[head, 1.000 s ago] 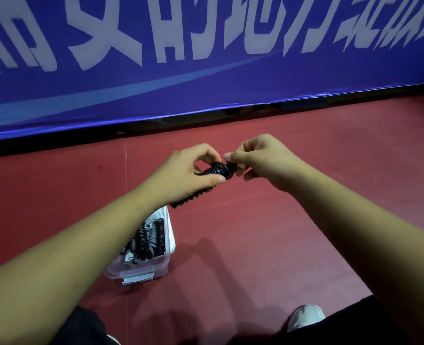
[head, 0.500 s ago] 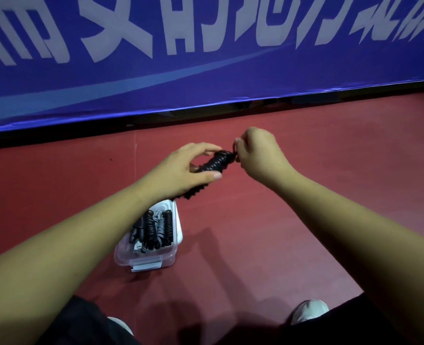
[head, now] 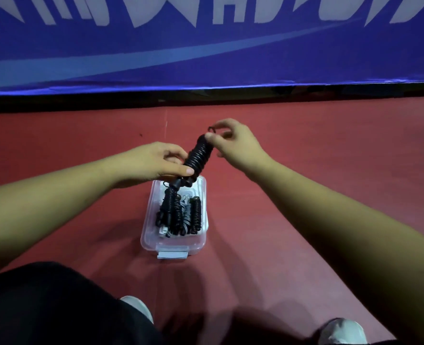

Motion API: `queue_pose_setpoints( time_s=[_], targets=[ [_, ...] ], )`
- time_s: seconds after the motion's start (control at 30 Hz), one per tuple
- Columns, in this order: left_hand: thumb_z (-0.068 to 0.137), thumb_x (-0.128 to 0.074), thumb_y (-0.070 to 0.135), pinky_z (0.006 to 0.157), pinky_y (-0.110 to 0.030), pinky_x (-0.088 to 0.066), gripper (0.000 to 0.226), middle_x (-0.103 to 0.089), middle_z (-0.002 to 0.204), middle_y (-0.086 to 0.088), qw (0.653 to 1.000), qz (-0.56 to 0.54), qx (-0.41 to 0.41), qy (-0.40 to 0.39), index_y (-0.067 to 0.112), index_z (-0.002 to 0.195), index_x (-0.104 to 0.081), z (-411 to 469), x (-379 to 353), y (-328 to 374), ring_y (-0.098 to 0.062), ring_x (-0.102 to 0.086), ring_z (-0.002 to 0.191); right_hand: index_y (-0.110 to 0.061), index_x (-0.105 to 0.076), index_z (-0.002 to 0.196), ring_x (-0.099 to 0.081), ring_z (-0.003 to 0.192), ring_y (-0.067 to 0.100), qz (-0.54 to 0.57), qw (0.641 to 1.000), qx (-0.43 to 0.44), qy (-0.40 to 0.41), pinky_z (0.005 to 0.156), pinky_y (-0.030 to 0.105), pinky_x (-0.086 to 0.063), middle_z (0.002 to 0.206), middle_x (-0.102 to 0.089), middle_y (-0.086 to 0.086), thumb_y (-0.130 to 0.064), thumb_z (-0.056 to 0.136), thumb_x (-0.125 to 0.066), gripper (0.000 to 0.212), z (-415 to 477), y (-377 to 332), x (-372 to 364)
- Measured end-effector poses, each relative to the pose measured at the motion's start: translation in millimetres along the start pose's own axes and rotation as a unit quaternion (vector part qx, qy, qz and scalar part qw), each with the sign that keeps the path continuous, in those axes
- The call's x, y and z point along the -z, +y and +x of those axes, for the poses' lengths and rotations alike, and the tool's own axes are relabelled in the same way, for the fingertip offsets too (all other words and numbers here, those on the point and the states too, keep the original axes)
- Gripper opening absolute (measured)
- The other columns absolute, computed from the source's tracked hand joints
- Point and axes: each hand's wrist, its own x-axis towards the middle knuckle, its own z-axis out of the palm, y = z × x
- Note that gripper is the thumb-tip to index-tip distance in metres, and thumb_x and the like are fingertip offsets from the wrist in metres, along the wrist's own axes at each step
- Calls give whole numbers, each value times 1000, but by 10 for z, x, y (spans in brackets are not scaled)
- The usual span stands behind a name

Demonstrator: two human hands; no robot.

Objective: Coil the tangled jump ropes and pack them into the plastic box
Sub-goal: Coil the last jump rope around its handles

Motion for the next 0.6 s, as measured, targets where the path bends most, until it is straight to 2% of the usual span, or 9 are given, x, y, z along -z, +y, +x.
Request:
queue_pose_setpoints(
  time_s=[0.07,0.13,0.17,0.23,0.27,0.37,0.47,0.53,0.6],
  targets=[
    [70,-85,24,68,-22,-54,48,-72,97,-13,999,-19,22,24,5,109,-64,64,126,-345,-16,-69,80,-17,-53,137,-66,98,25,37,996,-6,-85,91,42,-57,110,-62,6,-18,89,-72,52,-1,224,-301],
    [75,-85,20,71,-25,-55,36,-71,98,-7,998,3,46,48,11,105,-67,151,191,-725,-13,-68,80,-18,-47,143,-68,99,27,93,986,-37,-130,88,40,-59,113,-62,12,-8,88,-73,62,20,476,-578],
    [72,-87,25,72,-24,-54,38,-71,97,-2,997,12,55,53,15,104,-69,189,195,-900,-11,-67,78,-17,-48,143,-69,94,26,107,984,-50,-132,87,41,-60,111,-63,14,-5,87,-73,62,49,608,-714],
    [54,-91,43,75,-23,-53,63,-70,96,7,996,13,70,54,23,108,-65,270,176,-1235,-5,-67,77,-13,-50,140,-69,81,24,126,980,-81,-134,87,44,-59,100,-65,10,0,86,-72,60,117,840,-960],
    [51,-92,43,76,-24,-53,74,-67,99,6,996,-6,74,48,26,115,-59,312,148,-1399,-4,-67,77,-12,-51,139,-68,77,24,129,978,-99,-134,87,47,-59,94,-64,7,1,86,-72,58,155,953,-1072],
    [74,-85,7,75,-30,-57,77,-54,105,1,997,-7,61,35,34,130,-40,411,30,-1867,-3,-64,73,-12,-52,135,-66,73,24,120,972,-144,-141,87,45,-59,87,-62,4,4,86,-70,54,247,1259,-1340],
    [73,-87,10,80,-40,-59,81,-52,108,-1,995,70,47,58,36,134,-40,508,-58,-2244,-12,-61,74,-13,-51,136,-65,70,17,77,971,-155,-165,84,39,-59,87,-59,0,2,86,-70,57,324,1539,-1584],
    [72,-88,23,77,-30,-56,87,-54,108,1,986,147,40,61,26,144,-38,587,-92,-2432,-7,-58,69,-17,-49,137,-65,74,19,39,970,-156,-180,85,41,-57,87,-59,-3,-2,85,-70,58,367,1687,-1723],
    [73,-86,29,73,-16,-47,92,-53,112,1,974,211,41,71,17,149,-35,664,-159,-2521,-1,-54,69,-20,-49,135,-65,77,20,19,970,-158,-183,84,40,-56,88,-58,-5,-3,84,-68,58,431,1782,-1808]
  ],
)
